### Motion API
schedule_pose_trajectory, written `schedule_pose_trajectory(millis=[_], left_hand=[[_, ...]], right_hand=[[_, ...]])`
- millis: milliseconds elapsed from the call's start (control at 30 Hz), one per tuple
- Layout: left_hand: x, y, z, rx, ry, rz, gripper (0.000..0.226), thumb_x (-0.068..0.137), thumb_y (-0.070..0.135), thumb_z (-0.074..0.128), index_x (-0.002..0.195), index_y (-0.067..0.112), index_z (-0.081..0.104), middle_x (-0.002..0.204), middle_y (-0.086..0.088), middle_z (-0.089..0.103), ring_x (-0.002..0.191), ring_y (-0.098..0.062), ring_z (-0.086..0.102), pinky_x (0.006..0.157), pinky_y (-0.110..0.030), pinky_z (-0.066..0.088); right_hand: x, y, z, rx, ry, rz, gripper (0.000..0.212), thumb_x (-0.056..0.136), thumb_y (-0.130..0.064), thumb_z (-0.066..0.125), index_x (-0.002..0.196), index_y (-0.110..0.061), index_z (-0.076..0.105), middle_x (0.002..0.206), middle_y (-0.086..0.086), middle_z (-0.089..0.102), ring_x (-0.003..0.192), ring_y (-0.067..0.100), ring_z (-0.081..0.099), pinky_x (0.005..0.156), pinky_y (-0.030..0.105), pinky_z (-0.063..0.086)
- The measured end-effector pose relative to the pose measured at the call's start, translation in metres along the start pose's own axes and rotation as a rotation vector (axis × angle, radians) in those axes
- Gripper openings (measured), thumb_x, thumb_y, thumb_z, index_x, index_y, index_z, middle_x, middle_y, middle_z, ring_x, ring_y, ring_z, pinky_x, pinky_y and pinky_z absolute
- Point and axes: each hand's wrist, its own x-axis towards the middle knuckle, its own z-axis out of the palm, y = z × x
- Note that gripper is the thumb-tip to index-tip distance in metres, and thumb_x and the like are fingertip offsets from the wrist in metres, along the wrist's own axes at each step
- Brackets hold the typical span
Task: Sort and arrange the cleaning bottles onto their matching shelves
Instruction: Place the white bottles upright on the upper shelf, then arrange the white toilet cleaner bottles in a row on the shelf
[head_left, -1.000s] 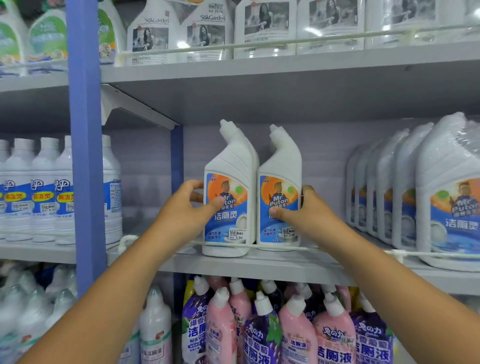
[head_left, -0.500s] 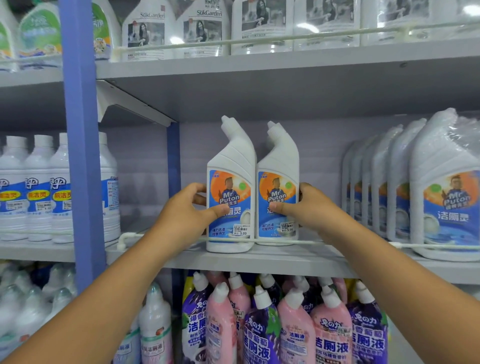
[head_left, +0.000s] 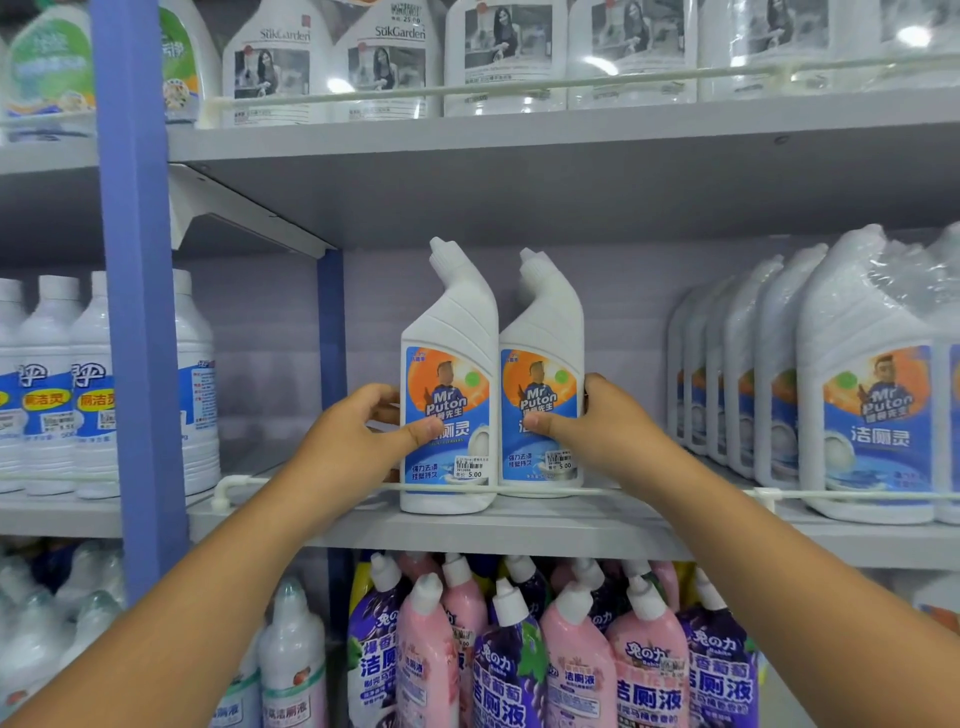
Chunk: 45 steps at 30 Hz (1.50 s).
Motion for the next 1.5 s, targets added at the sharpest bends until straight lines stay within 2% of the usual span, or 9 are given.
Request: schedule_pose_trajectory(millis=[100, 333, 467, 567, 733, 1067, 1233, 1333, 1500], left_hand=[[-0.001, 0.003, -0.001, 0.064, -0.009, 0.013, 0.040, 0.077, 0.049, 0.075, 0.111, 0.032, 0.060, 0.107, 0.017, 0.066, 0.094, -0.007, 0.068, 0.078, -0.038, 0.063], [-0.001, -0.003, -0.003, -0.029, -0.021, 0.008, 0.056, 0.068, 0.056, 0.078, 0.118, 0.034, 0.062, 0.118, 0.014, 0.070, 0.106, -0.010, 0.069, 0.089, -0.045, 0.061], [-0.016, -0.001, 0.002, -0.194, 0.083, 0.070, 0.059, 0.072, 0.046, 0.077, 0.126, 0.030, 0.059, 0.124, 0.011, 0.070, 0.113, -0.011, 0.068, 0.085, -0.035, 0.062], [-0.050, 0.004, 0.010, -0.405, 0.179, 0.144, 0.058, 0.079, 0.035, 0.077, 0.132, 0.030, 0.057, 0.127, 0.018, 0.066, 0.113, 0.003, 0.065, 0.077, -0.011, 0.054], [-0.110, -0.012, 0.047, -0.575, 0.177, 0.181, 0.059, 0.069, 0.039, 0.074, 0.127, 0.036, 0.060, 0.124, 0.024, 0.067, 0.114, 0.007, 0.064, 0.087, -0.006, 0.050], [-0.189, -0.047, 0.221, -0.611, -0.134, -0.127, 0.048, 0.073, 0.030, 0.074, 0.120, 0.033, 0.064, 0.112, 0.029, 0.071, 0.106, 0.005, 0.067, 0.076, -0.005, 0.050], [-0.216, -0.041, 0.333, -0.500, -0.211, -0.237, 0.037, 0.086, 0.004, 0.074, 0.115, 0.024, 0.064, 0.112, 0.010, 0.070, 0.095, 0.006, 0.068, 0.073, -0.007, 0.053], [-0.231, -0.029, 0.403, -0.450, -0.265, -0.264, 0.036, 0.084, 0.016, 0.082, 0.110, 0.032, 0.064, 0.121, 0.011, 0.068, 0.103, -0.010, 0.070, 0.083, -0.022, 0.054], [-0.241, -0.005, 0.491, -0.377, -0.310, -0.353, 0.059, 0.056, 0.058, 0.081, 0.109, 0.038, 0.065, 0.108, 0.027, 0.072, 0.095, 0.004, 0.071, 0.098, -0.041, 0.055]], right_hand=[[0.002, -0.001, -0.003, -0.044, -0.038, 0.005, 0.033, 0.085, -0.041, 0.080, 0.104, -0.027, 0.057, 0.099, -0.010, 0.072, 0.087, 0.010, 0.071, 0.073, 0.030, 0.059], [-0.005, -0.005, -0.004, -0.042, -0.067, 0.031, 0.025, 0.089, -0.041, 0.077, 0.101, -0.029, 0.060, 0.097, -0.011, 0.075, 0.082, 0.008, 0.072, 0.062, 0.026, 0.054], [-0.017, -0.010, -0.010, -0.189, 0.009, 0.060, 0.040, 0.087, -0.047, 0.077, 0.114, -0.024, 0.058, 0.112, -0.009, 0.070, 0.084, 0.003, 0.064, 0.063, 0.025, 0.049], [-0.041, -0.007, -0.013, -0.318, 0.182, -0.032, 0.072, 0.089, -0.050, 0.072, 0.148, -0.022, 0.043, 0.137, -0.005, 0.059, 0.112, 0.011, 0.059, 0.090, 0.031, 0.050], [-0.125, 0.020, -0.014, 0.054, 0.412, -0.189, 0.051, 0.090, -0.035, 0.073, 0.138, -0.031, 0.054, 0.135, -0.014, 0.060, 0.123, -0.003, 0.056, 0.106, 0.024, 0.045], [-0.232, 0.160, -0.076, 0.179, 0.457, 0.140, 0.054, 0.076, -0.048, 0.071, 0.127, -0.039, 0.058, 0.130, -0.016, 0.065, 0.119, -0.003, 0.061, 0.101, 0.031, 0.054], [-0.267, 0.242, -0.159, 0.162, 0.442, 0.305, 0.054, 0.076, -0.055, 0.070, 0.127, -0.049, 0.053, 0.133, -0.023, 0.060, 0.120, -0.003, 0.060, 0.101, 0.032, 0.053], [-0.285, 0.293, -0.215, 0.166, 0.412, 0.396, 0.045, 0.086, -0.049, 0.071, 0.126, -0.051, 0.051, 0.132, -0.025, 0.058, 0.121, 0.000, 0.059, 0.098, 0.030, 0.053], [-0.289, 0.364, -0.285, 0.135, 0.388, 0.507, 0.047, 0.093, -0.042, 0.069, 0.137, -0.035, 0.052, 0.130, -0.020, 0.058, 0.117, 0.005, 0.059, 0.085, 0.022, 0.047]])
